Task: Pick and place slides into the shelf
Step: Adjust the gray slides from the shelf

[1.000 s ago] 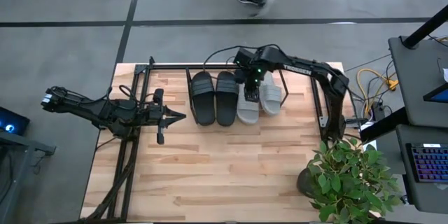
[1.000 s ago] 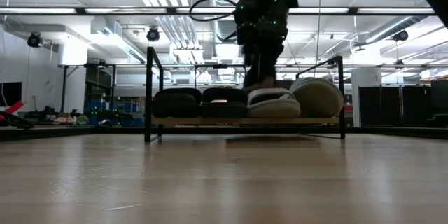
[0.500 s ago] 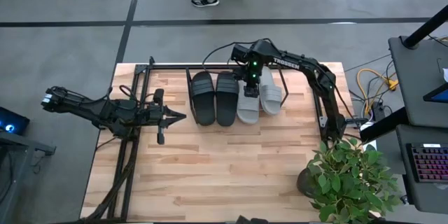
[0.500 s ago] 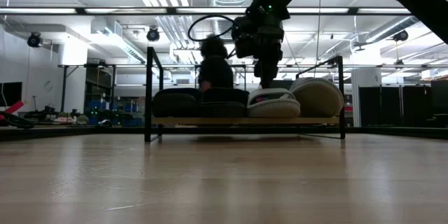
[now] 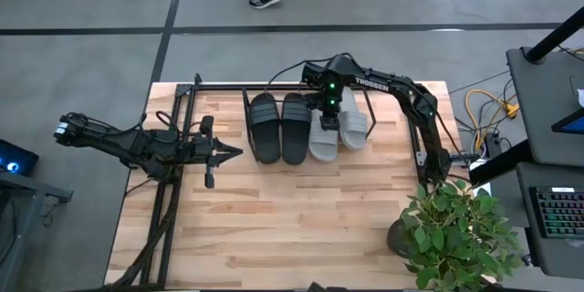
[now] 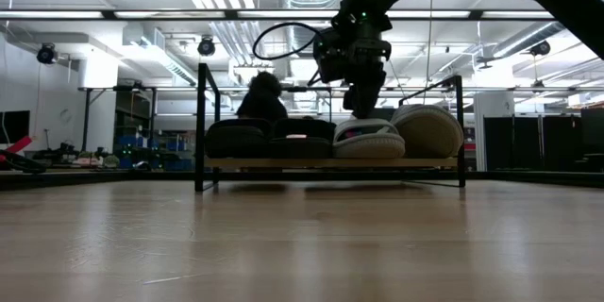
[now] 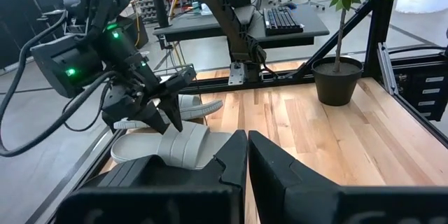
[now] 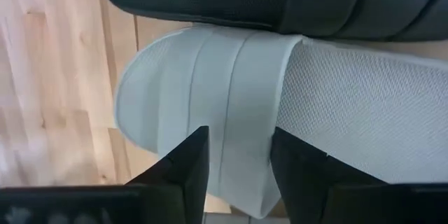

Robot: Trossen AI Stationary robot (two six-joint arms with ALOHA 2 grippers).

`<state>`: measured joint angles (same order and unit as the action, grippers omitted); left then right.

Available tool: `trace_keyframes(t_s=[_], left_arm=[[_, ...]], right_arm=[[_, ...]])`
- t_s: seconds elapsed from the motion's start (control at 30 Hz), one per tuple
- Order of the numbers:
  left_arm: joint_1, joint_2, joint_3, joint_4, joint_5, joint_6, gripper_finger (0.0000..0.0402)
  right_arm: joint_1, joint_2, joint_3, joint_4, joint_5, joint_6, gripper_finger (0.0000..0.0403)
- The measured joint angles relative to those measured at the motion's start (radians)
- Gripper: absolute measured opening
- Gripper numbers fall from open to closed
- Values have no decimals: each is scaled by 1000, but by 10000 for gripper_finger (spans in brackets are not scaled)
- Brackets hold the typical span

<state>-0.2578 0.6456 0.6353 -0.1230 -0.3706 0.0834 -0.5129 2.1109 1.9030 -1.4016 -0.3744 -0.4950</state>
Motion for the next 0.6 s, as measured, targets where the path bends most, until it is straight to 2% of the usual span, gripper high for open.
trace_keyframes(t_s=[0.13,0.43,0.6], left_arm=[[0,0,0,0,0,0,0],[0,0,0,0,0,0,0],[0,0,0,0,0,0,0]], right_arm=[[0,0,0,23,0,-21,117],[-1,8,2,32,1,-86,19],[-2,23,2,32,3,-109,10]])
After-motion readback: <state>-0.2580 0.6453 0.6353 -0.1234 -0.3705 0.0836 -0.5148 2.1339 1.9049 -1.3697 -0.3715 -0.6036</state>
